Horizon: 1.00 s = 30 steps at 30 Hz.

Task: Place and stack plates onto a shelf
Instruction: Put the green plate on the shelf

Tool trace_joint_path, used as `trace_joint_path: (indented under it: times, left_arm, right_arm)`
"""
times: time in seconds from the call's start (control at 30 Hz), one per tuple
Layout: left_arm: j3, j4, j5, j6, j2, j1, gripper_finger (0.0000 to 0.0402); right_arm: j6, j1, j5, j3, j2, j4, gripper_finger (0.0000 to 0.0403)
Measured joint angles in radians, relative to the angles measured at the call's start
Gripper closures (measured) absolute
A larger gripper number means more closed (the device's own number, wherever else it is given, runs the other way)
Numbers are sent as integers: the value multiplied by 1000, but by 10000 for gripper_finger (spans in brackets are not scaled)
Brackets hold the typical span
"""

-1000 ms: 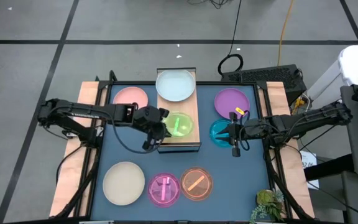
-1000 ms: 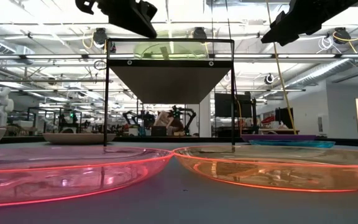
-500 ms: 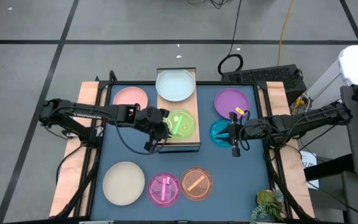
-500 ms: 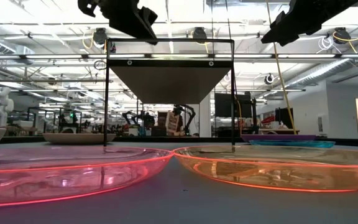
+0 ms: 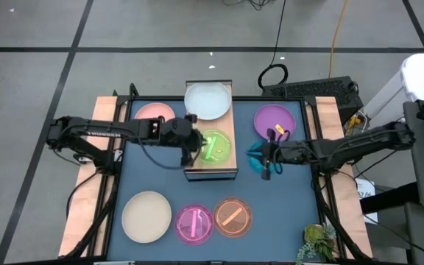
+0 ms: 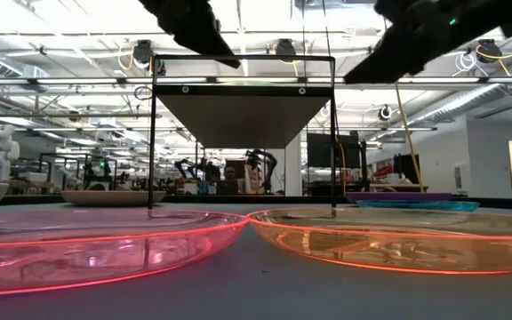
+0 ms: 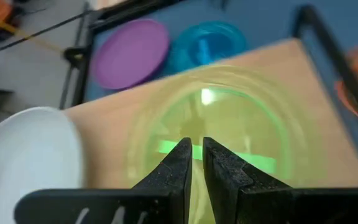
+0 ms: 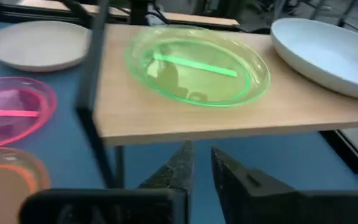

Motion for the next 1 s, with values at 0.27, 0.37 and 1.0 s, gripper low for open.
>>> trace_joint_path:
  times: [0.27, 0.37, 1.0]
  left_arm:
    - [0, 44, -22, -154, 0, 145, 355]
    - [0, 43, -18, -196, 0, 183, 355]
    - [0, -138, -16, -252, 0, 336, 355]
  right_arm:
    - [-42, -133, -143, -9, 142, 231, 399]
    - [-58, -177, -220, -8, 189, 302, 401]
    - [-70, -282, -360, -9, 287, 390, 403]
